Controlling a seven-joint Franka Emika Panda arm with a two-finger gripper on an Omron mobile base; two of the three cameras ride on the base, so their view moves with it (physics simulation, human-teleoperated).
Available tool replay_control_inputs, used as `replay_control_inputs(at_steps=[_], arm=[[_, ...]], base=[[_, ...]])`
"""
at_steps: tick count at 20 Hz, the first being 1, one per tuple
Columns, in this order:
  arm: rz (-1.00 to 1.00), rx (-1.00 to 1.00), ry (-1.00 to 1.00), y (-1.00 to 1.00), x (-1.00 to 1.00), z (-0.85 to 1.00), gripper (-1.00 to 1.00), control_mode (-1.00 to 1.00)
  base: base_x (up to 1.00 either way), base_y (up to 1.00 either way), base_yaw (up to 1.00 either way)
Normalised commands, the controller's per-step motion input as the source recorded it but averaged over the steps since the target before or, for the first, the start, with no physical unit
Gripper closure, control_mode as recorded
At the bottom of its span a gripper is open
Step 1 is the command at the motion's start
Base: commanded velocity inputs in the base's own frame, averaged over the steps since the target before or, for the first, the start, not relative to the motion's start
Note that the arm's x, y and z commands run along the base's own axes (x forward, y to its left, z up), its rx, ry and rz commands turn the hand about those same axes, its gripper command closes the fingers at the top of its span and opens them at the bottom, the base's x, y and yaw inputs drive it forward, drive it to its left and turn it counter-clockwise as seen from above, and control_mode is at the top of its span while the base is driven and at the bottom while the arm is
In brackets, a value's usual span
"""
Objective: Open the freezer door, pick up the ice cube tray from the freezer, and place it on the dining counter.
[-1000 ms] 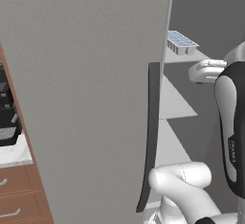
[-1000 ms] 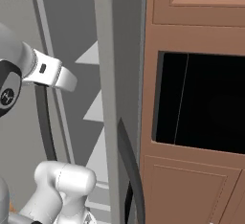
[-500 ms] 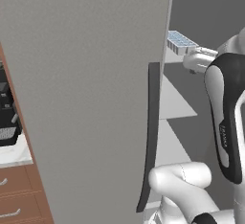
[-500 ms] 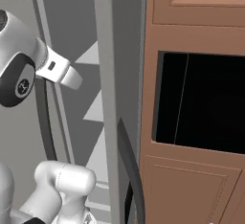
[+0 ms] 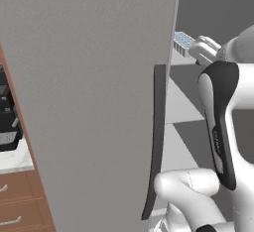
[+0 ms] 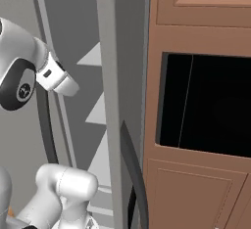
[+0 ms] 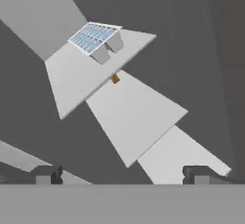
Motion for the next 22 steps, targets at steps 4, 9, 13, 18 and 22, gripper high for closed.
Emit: replay_control_inputs(at_steps=[4,9,13,18,22], arm=[[-0.34,0.29,-0.18,0.0,0.17,0.0,-1.0,-1.0],[-0.29,0.36,-0.16,0.0,0.26,0.0,-1.0,-1.0],[-0.26,0.42,-0.14,-0.03,0.18,0.0,-1.0,-1.0],[-0.19,0.41,-0.08,-0.06,0.22,0.0,-1.0,-1.0],[-0.1,0.25,-0.03,-0.02,0.32,0.03,-1.0,-1.0]], base=[[0.0,0.0,0.0],[0.0,0.0,0.0],[0.0,0.0,0.0],[0.0,0.0,0.0],[0.0,0.0,0.0]])
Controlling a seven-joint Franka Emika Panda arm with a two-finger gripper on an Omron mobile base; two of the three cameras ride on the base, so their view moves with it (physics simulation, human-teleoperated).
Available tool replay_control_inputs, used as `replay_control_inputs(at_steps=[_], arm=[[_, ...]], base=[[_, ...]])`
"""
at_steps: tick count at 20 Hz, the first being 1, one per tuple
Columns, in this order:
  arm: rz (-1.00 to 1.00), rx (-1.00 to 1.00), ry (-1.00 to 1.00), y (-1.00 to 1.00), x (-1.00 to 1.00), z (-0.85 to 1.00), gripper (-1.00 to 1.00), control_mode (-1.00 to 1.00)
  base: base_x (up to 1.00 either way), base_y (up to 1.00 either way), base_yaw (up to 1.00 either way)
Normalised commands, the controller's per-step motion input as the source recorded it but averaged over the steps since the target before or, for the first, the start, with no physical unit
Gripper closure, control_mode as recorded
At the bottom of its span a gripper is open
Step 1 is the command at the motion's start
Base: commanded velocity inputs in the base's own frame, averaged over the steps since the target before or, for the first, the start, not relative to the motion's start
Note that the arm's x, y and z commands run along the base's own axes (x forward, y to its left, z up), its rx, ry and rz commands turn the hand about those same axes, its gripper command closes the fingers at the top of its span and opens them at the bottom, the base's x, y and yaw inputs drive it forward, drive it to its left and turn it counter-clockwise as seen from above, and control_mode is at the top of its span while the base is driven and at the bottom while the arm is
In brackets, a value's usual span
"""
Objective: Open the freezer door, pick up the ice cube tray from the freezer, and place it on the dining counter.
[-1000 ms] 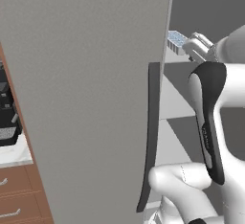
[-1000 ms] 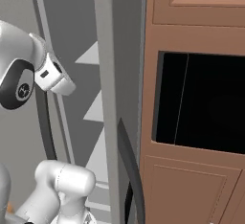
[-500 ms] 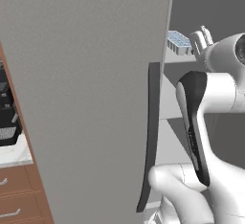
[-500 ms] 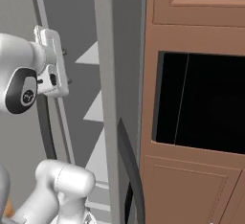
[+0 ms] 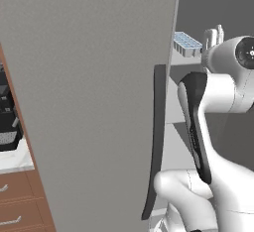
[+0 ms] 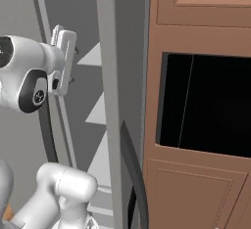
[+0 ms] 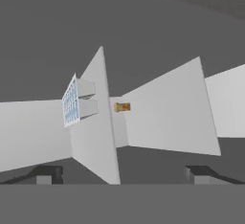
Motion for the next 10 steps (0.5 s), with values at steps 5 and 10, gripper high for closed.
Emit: replay_control_inputs(at_steps=[5,10], arm=[[0.0,0.0,0.02,-0.19,0.37,0.13,-1.0,-1.0],[0.0,0.0,0.0,-0.25,0.29,0.0,-1.0,-1.0]], base=[[0.0,0.0,0.0],[0.0,0.0,0.0]])
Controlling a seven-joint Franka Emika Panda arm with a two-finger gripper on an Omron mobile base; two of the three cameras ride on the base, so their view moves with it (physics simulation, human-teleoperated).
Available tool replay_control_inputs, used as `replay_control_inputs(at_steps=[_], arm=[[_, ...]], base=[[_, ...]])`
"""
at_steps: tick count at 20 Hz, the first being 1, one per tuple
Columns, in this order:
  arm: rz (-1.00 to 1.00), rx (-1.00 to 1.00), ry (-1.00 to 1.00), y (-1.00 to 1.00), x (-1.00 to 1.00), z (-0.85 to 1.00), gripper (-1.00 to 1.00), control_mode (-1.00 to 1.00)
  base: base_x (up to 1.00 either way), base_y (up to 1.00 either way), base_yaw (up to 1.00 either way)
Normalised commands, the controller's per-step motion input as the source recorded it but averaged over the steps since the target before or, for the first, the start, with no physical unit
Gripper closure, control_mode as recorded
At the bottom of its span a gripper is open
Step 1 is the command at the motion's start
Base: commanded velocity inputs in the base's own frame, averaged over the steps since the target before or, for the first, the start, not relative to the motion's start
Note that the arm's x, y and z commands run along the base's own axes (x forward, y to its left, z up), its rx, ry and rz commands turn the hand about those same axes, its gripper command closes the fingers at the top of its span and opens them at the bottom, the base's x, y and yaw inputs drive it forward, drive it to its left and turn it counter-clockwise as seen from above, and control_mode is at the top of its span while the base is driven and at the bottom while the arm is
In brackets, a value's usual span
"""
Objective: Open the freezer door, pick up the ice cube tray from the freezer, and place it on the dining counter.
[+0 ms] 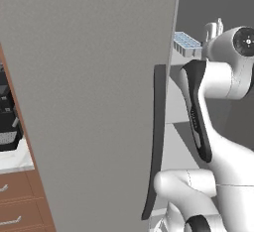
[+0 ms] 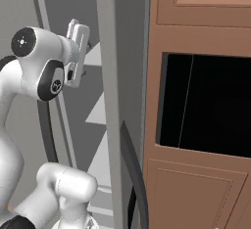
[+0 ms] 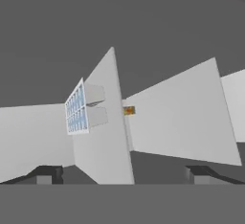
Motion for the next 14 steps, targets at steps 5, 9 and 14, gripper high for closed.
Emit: replay_control_inputs(at_steps=[5,9,14], arm=[[0.04,0.0,0.0,-0.35,0.08,-0.03,-1.0,-1.0],[0.05,0.0,-0.03,-0.18,0.34,-0.12,-1.0,-1.0],[0.05,0.0,-0.02,-0.06,0.43,-0.02,-1.0,-1.0]], base=[[0.0,0.0,0.0],[0.0,0.0,0.0],[0.0,0.0,0.0]])
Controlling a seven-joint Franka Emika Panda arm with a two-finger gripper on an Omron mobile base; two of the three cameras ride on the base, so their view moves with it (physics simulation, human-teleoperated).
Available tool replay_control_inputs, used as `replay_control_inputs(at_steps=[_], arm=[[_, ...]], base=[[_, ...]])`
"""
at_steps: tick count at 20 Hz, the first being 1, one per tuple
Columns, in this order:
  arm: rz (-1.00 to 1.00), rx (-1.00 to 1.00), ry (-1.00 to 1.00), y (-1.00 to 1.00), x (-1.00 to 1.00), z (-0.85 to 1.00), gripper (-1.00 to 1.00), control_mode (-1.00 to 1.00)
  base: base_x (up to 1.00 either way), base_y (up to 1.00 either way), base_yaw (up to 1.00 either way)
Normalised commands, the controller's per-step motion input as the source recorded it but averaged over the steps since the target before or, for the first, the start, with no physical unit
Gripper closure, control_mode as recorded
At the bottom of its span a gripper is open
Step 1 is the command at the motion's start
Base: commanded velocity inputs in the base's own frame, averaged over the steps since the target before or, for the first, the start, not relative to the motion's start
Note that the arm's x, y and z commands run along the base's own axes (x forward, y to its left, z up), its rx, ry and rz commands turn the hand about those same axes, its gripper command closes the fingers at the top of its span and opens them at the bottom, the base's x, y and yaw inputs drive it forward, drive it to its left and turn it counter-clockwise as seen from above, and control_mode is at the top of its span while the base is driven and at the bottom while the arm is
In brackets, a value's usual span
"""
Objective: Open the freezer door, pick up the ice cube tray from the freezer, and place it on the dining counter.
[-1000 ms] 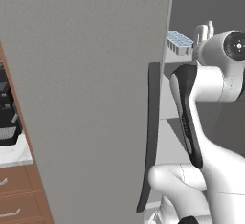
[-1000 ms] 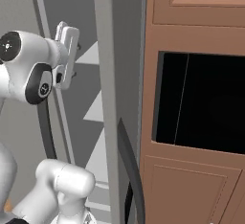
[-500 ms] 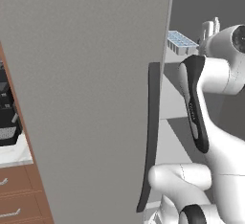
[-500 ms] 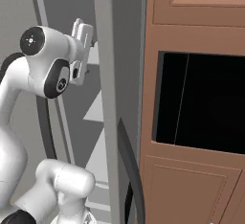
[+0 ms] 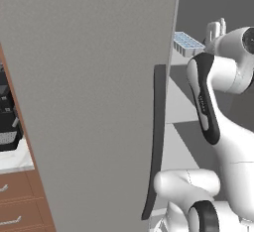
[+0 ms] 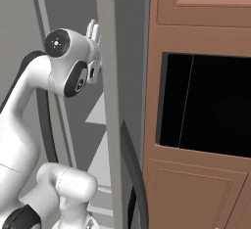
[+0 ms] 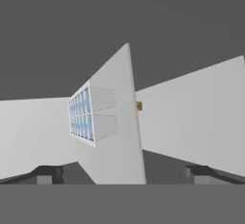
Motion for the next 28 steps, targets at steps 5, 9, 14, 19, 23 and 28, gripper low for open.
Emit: replay_control_inputs(at_steps=[5,9,14,19,23,28], arm=[[0.01,0.0,0.0,-0.01,0.4,0.0,-1.0,-1.0],[0.01,0.0,0.01,0.0,0.37,0.0,-1.0,-1.0],[0.01,0.0,0.02,0.0,0.31,0.0,-1.0,-1.0],[0.01,0.0,0.03,0.0,0.26,0.0,-1.0,-1.0],[0.0,0.0,0.0,0.0,0.27,0.0,-1.0,-1.0],[0.0,0.0,0.01,0.0,0.24,0.0,-1.0,-1.0]], base=[[0.0,0.0,0.0],[0.0,0.0,0.0],[0.0,0.0,0.0],[0.0,0.0,0.0],[0.0,0.0,0.0],[0.0,0.0,0.0]])
